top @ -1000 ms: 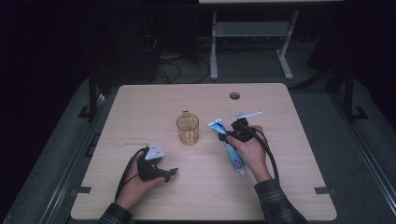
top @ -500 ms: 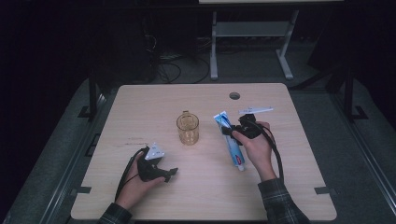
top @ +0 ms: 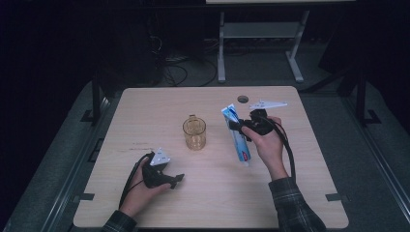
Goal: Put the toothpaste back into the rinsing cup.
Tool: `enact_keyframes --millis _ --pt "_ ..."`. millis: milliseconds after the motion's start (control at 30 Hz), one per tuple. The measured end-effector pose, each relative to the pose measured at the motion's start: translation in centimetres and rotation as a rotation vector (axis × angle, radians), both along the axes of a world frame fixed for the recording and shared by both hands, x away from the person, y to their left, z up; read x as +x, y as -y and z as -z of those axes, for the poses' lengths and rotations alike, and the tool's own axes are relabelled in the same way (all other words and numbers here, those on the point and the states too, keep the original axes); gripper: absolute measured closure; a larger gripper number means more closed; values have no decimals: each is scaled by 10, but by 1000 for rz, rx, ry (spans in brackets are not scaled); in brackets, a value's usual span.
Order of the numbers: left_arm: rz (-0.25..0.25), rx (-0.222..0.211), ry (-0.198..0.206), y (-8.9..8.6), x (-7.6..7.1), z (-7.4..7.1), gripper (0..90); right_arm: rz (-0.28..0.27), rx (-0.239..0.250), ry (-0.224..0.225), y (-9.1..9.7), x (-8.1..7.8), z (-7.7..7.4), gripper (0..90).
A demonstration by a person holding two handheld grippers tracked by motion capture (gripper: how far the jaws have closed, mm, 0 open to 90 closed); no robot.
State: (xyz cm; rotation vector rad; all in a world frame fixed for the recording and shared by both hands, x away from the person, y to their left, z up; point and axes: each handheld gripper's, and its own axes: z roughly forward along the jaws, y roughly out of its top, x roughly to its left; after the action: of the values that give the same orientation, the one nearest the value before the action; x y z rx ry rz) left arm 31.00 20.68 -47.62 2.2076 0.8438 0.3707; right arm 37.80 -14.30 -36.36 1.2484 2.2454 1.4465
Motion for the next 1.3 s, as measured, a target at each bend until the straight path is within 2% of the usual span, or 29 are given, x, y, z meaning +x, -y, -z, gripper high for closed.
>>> enact_keyframes --millis 333,500,1133,1300 --pt "1 -1 0 0 0 0 135 -21 63 57 -3 10 -16 736" --pt "2 -1 -1 0 0 0 136 -30 58 98 -8 12 -27 737" --pt "4 -4 -1 0 0 0 136 -47 88 177 -26 27 -57 736" --pt "4 -3 -1 0 0 0 136 -59 92 205 -33 35 -70 736"
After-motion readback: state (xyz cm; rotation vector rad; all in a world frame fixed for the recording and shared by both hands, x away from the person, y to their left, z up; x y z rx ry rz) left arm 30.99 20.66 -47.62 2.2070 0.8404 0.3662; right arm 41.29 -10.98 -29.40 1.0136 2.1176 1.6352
